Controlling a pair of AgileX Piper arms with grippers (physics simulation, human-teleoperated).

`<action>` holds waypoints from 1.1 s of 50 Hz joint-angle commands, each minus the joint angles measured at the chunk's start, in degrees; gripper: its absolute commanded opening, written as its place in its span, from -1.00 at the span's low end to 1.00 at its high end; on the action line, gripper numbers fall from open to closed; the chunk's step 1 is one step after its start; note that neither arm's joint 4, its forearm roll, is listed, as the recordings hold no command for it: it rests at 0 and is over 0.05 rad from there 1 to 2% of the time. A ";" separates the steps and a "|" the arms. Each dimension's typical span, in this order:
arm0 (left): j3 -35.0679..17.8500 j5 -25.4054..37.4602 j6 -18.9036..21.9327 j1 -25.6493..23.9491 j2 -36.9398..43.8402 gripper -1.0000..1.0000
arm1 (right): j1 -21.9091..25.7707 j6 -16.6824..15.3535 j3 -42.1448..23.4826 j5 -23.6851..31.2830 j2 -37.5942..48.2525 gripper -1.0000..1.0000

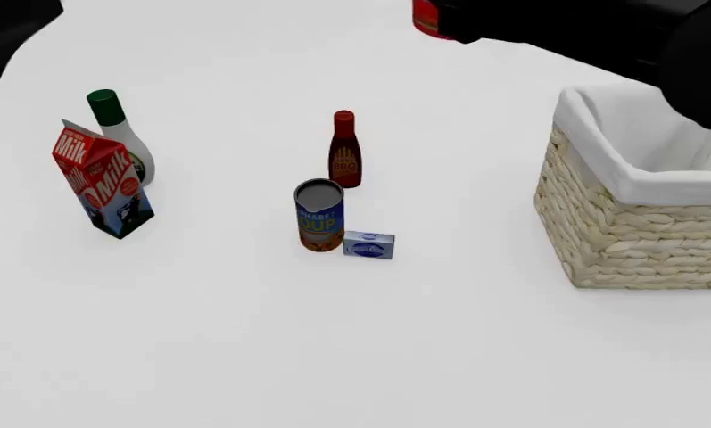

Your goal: Pick the ketchup and place it in the basket.

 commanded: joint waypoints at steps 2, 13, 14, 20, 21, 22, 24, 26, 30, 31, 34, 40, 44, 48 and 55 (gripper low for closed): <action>0.86 -1.26 -0.07 0.04 0.20 1.00 | -6.07 0.74 2.01 -1.53 -1.05 -1.00; 0.91 -1.55 0.00 -0.26 0.52 1.00 | -10.93 0.61 4.60 -3.63 -2.04 -1.00; 0.97 -1.56 -0.03 -0.36 0.51 1.00 | -11.49 0.27 4.72 -3.77 -1.90 -1.00; 1.15 -1.79 -0.15 -0.28 0.53 1.00 | -13.33 0.79 5.83 -5.00 -2.48 -1.00; 1.22 -1.86 -0.21 -0.20 0.55 1.00 | -14.23 0.76 5.77 -5.22 -2.41 -1.00; 1.15 -1.80 -0.33 -0.23 0.57 1.00 | -14.72 1.12 6.08 -5.62 -2.75 -1.00; 0.82 -1.58 -0.45 -0.08 0.55 1.00 | -15.71 0.96 6.19 -5.66 -2.84 -1.00; 0.74 -1.53 -0.53 0.01 0.41 1.00 | -16.77 1.05 6.51 -5.92 -3.11 -1.00; 0.82 -1.65 -0.48 0.17 0.48 1.00 | -17.87 0.99 7.11 -6.04 -3.53 -1.00; 0.81 -1.59 -0.52 0.17 0.40 1.00 | -18.43 0.87 7.43 -6.06 -3.63 -1.00; 0.87 -1.81 -0.62 0.34 0.55 1.00 | -19.89 0.86 8.10 -6.25 -3.92 -1.00; 1.22 -2.06 -0.90 0.27 0.43 1.00 | -22.06 0.92 8.57 -6.22 -4.41 -1.00; 2.07 -3.15 -1.45 0.61 0.67 1.00 | -23.89 0.52 8.61 -6.09 -4.57 -1.00; 3.06 -3.69 -2.04 1.11 -0.20 1.00 | -25.72 0.72 8.88 -6.18 -4.96 -1.00; 4.35 -4.26 -2.79 2.30 -0.53 1.00 | -27.84 0.30 8.69 -5.83 -5.18 -1.00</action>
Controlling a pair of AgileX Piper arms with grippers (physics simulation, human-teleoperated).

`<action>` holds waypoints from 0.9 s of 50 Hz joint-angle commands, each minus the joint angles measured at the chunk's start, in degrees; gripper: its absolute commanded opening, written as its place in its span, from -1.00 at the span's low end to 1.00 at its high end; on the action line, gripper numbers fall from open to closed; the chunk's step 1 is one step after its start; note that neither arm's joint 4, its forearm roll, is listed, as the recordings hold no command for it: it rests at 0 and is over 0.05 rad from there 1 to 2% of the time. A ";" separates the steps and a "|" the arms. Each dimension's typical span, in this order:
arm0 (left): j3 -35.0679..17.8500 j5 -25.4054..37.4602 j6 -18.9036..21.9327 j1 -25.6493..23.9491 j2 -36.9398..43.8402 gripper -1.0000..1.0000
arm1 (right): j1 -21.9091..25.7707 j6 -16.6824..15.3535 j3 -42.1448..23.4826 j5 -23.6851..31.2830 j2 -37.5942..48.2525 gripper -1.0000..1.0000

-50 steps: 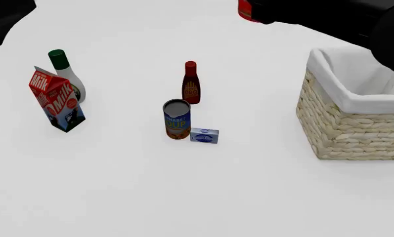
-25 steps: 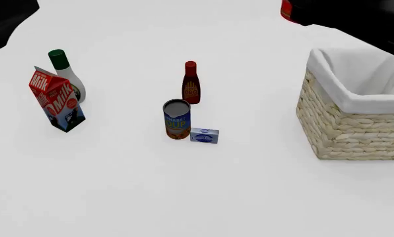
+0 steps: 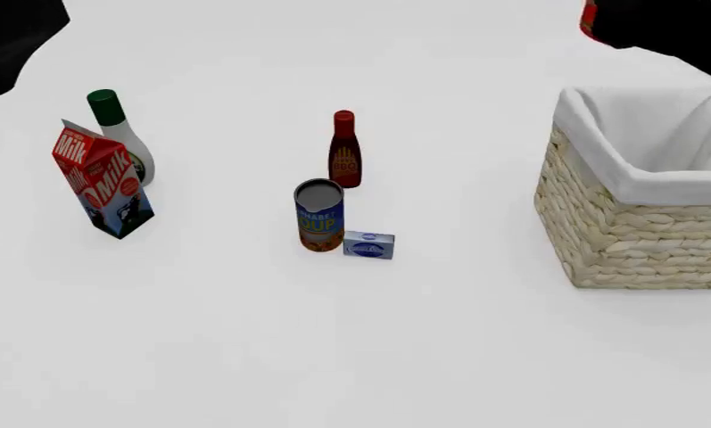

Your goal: Pick the ketchup and place it in the basket.

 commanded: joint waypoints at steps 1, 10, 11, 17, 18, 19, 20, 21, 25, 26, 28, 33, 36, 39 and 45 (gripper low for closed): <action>1.95 -1.13 -1.08 1.37 -0.64 1.00 | -4.18 0.53 -0.08 0.02 -0.78 -1.00; 2.13 -1.24 -1.81 1.97 -0.75 1.00 | -6.96 0.86 0.23 -0.97 -0.42 -1.00; 2.07 -1.24 -1.94 2.04 -0.84 1.00 | -7.14 1.02 0.32 -1.13 -0.38 -1.00; 3.40 -2.49 -2.55 2.65 -1.03 1.00 | -9.11 1.27 0.85 -2.40 0.49 -1.00; 3.49 -2.59 -2.65 2.69 -1.00 1.00 | -9.35 1.21 0.90 -2.56 0.75 -1.00; 3.56 -2.70 -2.68 2.72 -0.93 1.00 | -9.88 1.29 0.97 -2.87 0.97 -1.00; 3.57 -2.71 -2.68 2.72 -0.93 1.00 | -9.88 1.29 0.98 -2.87 0.97 -1.00; 3.49 -2.69 -2.72 2.72 -0.88 1.00 | -10.14 1.35 0.99 -2.96 1.10 -1.00; 3.38 -3.05 -2.82 2.76 -0.46 1.00 | -11.55 1.85 1.77 -4.12 1.46 -1.00; 3.41 -3.15 -2.81 2.75 -0.40 1.00 | -12.24 1.93 1.92 -4.56 1.62 -1.00; 3.46 -3.23 -2.80 2.71 -0.36 1.00 | -12.44 2.04 2.11 -4.82 1.86 -1.00; 3.73 -3.47 -2.81 2.61 -0.31 1.00 | -13.61 2.35 2.67 -5.88 2.27 -1.00; 3.81 -3.51 -2.84 2.63 -0.24 1.00 | -14.58 2.43 2.84 -6.59 3.02 -1.00; 3.84 -3.58 -2.84 2.58 -0.23 1.00 | -15.25 2.49 2.98 -6.97 3.48 -1.00; 3.98 -4.02 -2.64 2.41 0.19 1.00 | -16.12 3.04 4.09 -7.85 3.65 -1.00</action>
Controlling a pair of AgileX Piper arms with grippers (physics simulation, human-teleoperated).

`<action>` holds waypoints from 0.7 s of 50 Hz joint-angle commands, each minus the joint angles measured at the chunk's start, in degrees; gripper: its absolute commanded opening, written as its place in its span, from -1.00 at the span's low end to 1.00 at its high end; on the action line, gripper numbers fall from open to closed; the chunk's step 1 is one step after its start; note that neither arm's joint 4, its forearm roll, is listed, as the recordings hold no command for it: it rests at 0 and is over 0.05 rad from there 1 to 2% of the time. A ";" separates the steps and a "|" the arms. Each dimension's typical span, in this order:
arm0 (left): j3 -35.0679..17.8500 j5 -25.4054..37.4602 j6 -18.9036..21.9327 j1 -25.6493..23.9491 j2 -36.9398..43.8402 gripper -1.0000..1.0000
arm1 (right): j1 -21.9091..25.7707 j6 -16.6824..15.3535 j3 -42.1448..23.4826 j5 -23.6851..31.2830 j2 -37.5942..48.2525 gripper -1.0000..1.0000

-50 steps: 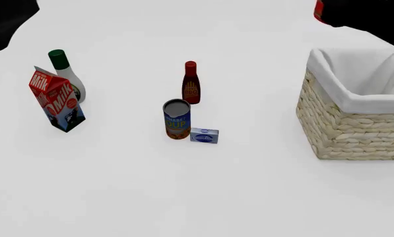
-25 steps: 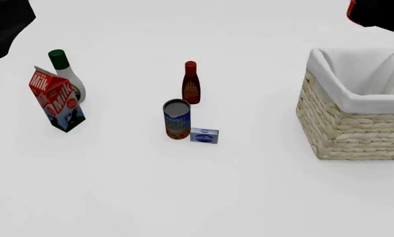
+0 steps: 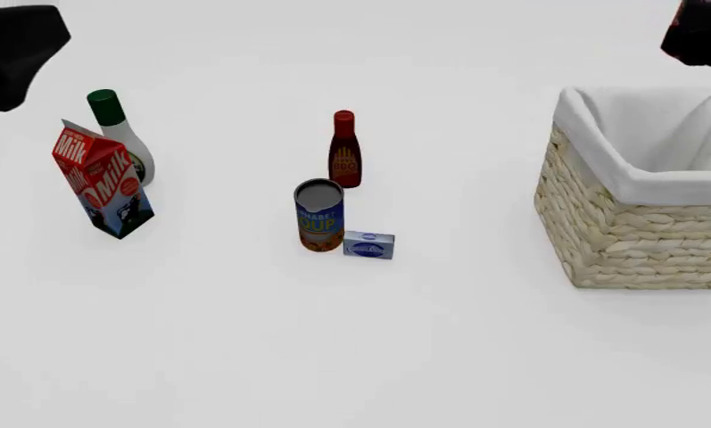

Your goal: Pick the ketchup and place it in the basket.

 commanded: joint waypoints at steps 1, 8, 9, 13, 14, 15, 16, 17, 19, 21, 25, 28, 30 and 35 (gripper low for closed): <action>0.37 -0.70 0.10 -0.32 0.46 1.00 | -2.56 1.43 1.15 -1.84 0.91 -1.00; 0.58 -1.15 0.22 -0.61 0.87 1.00 | -3.51 1.76 2.26 -2.13 0.54 -1.00; 0.59 -1.20 0.15 -0.64 0.98 1.00 | -4.00 1.96 2.39 -2.21 0.63 -1.00; 0.74 -1.47 0.20 -0.87 1.18 1.00 | -4.66 2.39 3.05 -2.76 0.88 -1.00; 0.69 -1.47 0.23 -0.90 1.22 1.00 | -4.78 2.40 3.21 -2.91 0.99 -1.00; 0.62 -1.49 0.22 -0.95 1.34 1.00 | -4.90 2.59 3.41 -3.10 1.12 -1.00; 0.60 -1.55 0.20 -0.94 1.41 1.00 | -4.98 2.58 3.49 -3.17 1.20 -1.00; 0.60 -1.55 0.20 -0.94 1.41 1.00 | -5.16 2.79 3.65 -3.37 1.28 -1.00; 0.71 -1.75 0.26 -1.04 1.56 1.00 | -5.19 3.03 3.73 -3.47 1.35 -1.00; 0.77 -1.86 0.35 -1.15 1.68 1.00 | -5.37 3.19 3.89 -3.90 1.87 -1.00; 0.85 -1.96 0.43 -1.08 1.75 1.00 | -5.16 3.48 4.07 -4.46 2.79 -1.00; 0.87 -1.96 0.46 -1.04 1.73 1.00 | -5.23 3.71 4.17 -4.86 3.22 -1.00; 0.67 -1.82 0.45 -1.00 1.73 1.00 | -5.36 3.75 4.32 -5.40 3.78 -1.00; 0.81 -2.09 0.48 -0.96 1.92 1.00 | -5.87 3.92 4.62 -6.74 5.45 -1.00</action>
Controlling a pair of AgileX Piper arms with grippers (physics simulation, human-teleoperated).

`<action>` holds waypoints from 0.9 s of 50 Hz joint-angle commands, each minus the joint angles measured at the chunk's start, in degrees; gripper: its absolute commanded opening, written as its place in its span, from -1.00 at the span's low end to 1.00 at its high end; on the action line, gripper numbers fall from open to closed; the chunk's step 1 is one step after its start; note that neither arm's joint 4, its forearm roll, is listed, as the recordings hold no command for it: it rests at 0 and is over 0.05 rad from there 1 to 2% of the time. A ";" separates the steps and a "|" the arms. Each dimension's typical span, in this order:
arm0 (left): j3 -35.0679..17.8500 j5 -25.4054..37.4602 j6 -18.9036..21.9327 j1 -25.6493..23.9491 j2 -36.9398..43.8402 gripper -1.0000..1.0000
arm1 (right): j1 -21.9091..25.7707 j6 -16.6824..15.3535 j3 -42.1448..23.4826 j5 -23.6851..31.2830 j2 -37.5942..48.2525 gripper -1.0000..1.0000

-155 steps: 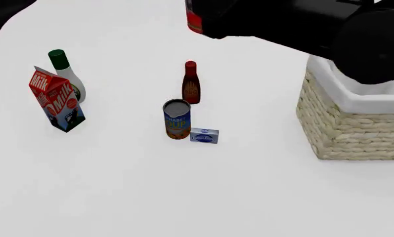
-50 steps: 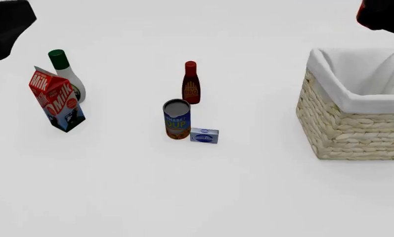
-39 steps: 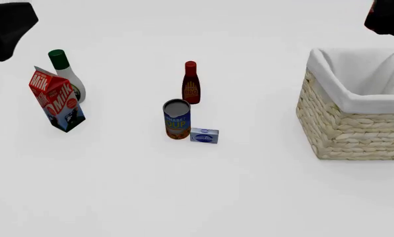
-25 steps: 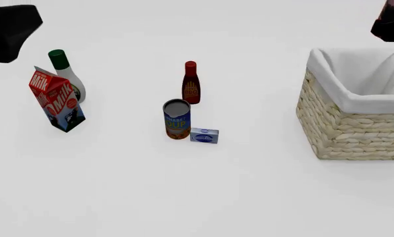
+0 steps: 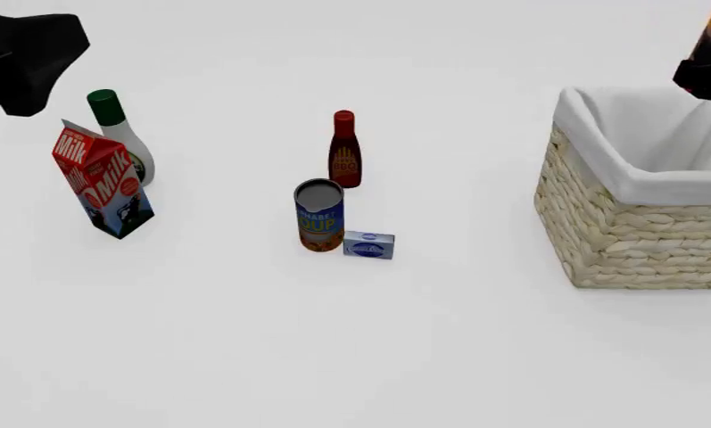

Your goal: Pick the ketchup and place it in the basket.

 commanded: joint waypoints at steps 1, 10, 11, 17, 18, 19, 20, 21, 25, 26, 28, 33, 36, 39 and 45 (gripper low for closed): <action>0.08 -0.34 0.10 -0.08 0.36 1.00 | -0.89 1.79 0.50 -2.46 2.49 -1.00; 0.12 -0.50 0.25 0.04 0.62 1.00 | -1.34 2.01 0.55 -4.11 4.90 -1.00; 0.14 -0.52 0.31 0.01 0.67 1.00 | -1.34 1.92 0.47 -4.23 5.26 -1.00; -0.09 -0.37 0.37 0.08 0.76 1.00 | -1.63 2.04 0.14 -4.87 6.53 -1.00; -0.16 -0.33 0.36 0.07 0.77 1.00 | -1.63 2.23 0.15 -4.96 6.62 -1.00; -0.23 -0.26 0.40 0.05 0.76 1.00 | -1.70 2.13 0.08 -5.02 6.85 -1.00; -0.29 -0.23 0.44 0.04 0.73 1.00 | -1.74 2.18 0.06 -5.13 7.06 -1.00; -0.38 -0.21 0.42 0.00 0.77 1.00 | -1.69 2.30 0.07 -5.22 7.25 -1.00; -0.47 -0.23 0.46 -0.08 0.82 1.00 | -1.81 2.21 -0.14 -5.55 8.46 -1.00; -0.47 -0.23 0.46 -0.08 0.82 1.00 | -1.81 2.21 -0.14 -5.55 8.46 -1.00; -0.48 -0.23 0.51 -0.07 0.83 1.00 | -1.81 2.15 -0.30 -5.72 9.10 -1.00; -0.49 -0.28 0.43 0.02 0.82 1.00 | -1.73 2.07 -1.34 -5.24 10.45 -1.00; -0.36 -0.25 0.36 0.02 0.66 1.00 | -1.61 1.82 -2.22 -4.69 11.35 -1.00; -0.29 -0.31 0.34 0.08 0.67 1.00 | -1.75 1.69 -2.79 -4.32 11.74 -1.00; -0.26 -0.33 0.15 0.16 0.58 1.00 | -1.98 1.65 -3.75 -3.98 12.84 -1.00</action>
